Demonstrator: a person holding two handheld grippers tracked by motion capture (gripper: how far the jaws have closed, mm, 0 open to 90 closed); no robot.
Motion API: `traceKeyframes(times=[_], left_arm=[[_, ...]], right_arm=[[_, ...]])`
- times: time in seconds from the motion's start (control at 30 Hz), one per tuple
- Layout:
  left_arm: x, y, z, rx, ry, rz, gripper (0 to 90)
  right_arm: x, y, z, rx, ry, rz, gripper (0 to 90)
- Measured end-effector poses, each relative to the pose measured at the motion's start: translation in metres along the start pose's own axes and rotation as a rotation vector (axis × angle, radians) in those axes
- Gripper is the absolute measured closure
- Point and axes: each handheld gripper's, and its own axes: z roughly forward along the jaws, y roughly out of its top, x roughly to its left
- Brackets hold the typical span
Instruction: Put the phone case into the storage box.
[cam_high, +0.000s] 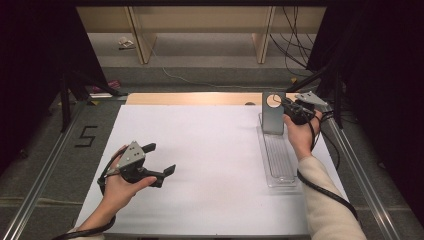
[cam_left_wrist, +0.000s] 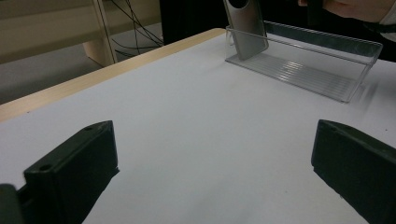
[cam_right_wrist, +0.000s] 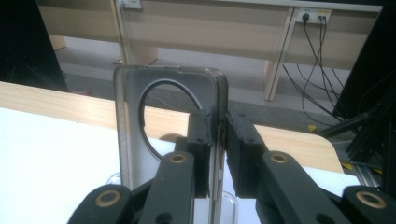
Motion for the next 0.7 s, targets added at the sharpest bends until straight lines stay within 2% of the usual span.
traceKeyframes(times=[0.23,0.57,0.7], left_arm=[[0.0001,0.0000,0.0000,0.000,0.000,0.000,0.0],[0.0001,0.0000,0.0000,0.001,0.000,0.000,0.0],[0.0000,0.0001,-0.0001,0.000,0.000,0.001,0.0]], right_arm=[[-0.0023,-0.0025,0.0019,0.013,-0.005,0.002,79.0],[-0.0036,-0.0036,0.0059,0.047,0.003,-0.001,67.9],[-0.0031,-0.0041,0.0082,0.065,0.009,-0.002,60.2]])
